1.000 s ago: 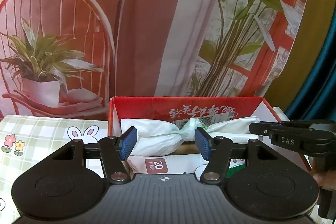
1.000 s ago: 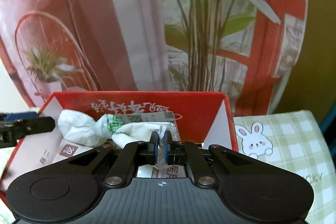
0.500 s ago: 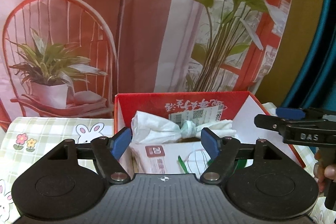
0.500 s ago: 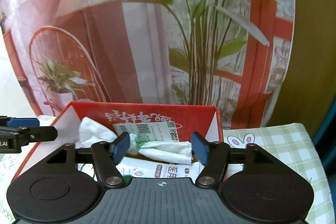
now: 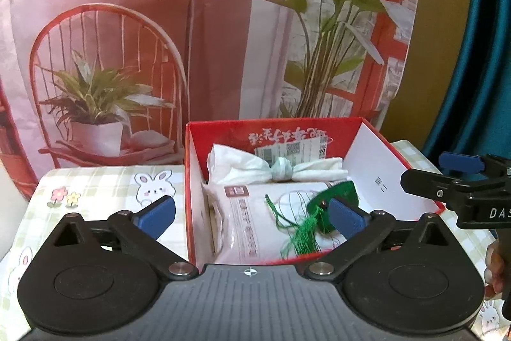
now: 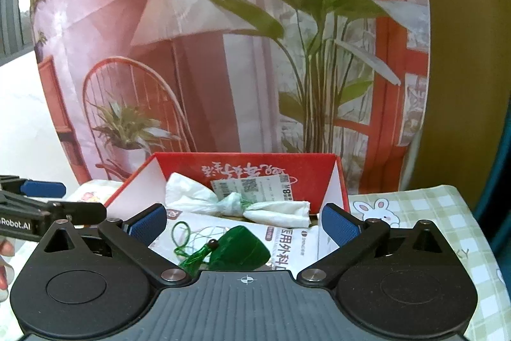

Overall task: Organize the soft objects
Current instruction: 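Lower the white bundle into the red box and open both grippers, then move both grippers to the blue-and-white packet and close on it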

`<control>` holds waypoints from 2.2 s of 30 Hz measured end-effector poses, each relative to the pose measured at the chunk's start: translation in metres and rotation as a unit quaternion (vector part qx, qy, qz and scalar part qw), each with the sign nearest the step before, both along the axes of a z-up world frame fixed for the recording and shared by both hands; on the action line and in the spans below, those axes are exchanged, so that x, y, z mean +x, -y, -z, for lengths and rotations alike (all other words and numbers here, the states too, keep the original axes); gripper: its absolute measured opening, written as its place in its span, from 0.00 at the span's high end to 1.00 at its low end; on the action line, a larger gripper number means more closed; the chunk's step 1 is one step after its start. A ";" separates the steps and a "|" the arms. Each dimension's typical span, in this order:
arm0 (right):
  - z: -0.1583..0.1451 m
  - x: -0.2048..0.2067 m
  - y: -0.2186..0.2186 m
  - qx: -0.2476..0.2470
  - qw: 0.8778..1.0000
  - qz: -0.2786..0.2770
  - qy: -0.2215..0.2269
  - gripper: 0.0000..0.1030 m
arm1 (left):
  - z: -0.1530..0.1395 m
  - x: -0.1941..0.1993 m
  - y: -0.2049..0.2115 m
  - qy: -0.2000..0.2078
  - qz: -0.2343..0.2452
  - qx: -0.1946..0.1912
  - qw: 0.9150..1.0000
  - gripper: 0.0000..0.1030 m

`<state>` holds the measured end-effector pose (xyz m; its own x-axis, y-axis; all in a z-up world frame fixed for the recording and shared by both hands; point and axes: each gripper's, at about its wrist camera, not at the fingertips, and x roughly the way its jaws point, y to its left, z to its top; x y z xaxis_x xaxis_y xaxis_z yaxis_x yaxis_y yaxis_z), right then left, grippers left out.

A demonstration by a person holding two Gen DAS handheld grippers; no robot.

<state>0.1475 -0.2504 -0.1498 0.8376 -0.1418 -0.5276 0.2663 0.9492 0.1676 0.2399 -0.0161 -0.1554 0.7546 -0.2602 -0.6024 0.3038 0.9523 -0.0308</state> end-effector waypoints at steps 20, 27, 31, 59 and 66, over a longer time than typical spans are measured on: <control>0.031 -0.078 -0.037 0.031 0.999 -0.022 -0.006 0.00 | 0.030 -0.085 -0.026 -0.035 -0.017 -0.019 0.999 0.00; 0.048 -0.091 -0.051 0.033 0.998 -0.031 -0.037 0.00 | 0.051 -0.107 -0.038 -0.065 -0.025 -0.022 0.997 0.01; 0.059 -0.092 -0.057 0.043 0.996 -0.048 -0.068 0.00 | 0.063 -0.112 -0.043 -0.086 -0.030 -0.035 0.995 0.02; 0.097 -0.083 -0.091 0.091 0.970 -0.141 -0.179 0.05 | 0.116 -0.091 -0.057 -0.183 -0.025 -0.122 0.975 0.40; 0.096 -0.081 -0.087 0.117 0.968 -0.144 -0.168 0.22 | 0.113 -0.095 -0.058 -0.181 -0.015 -0.137 0.974 0.49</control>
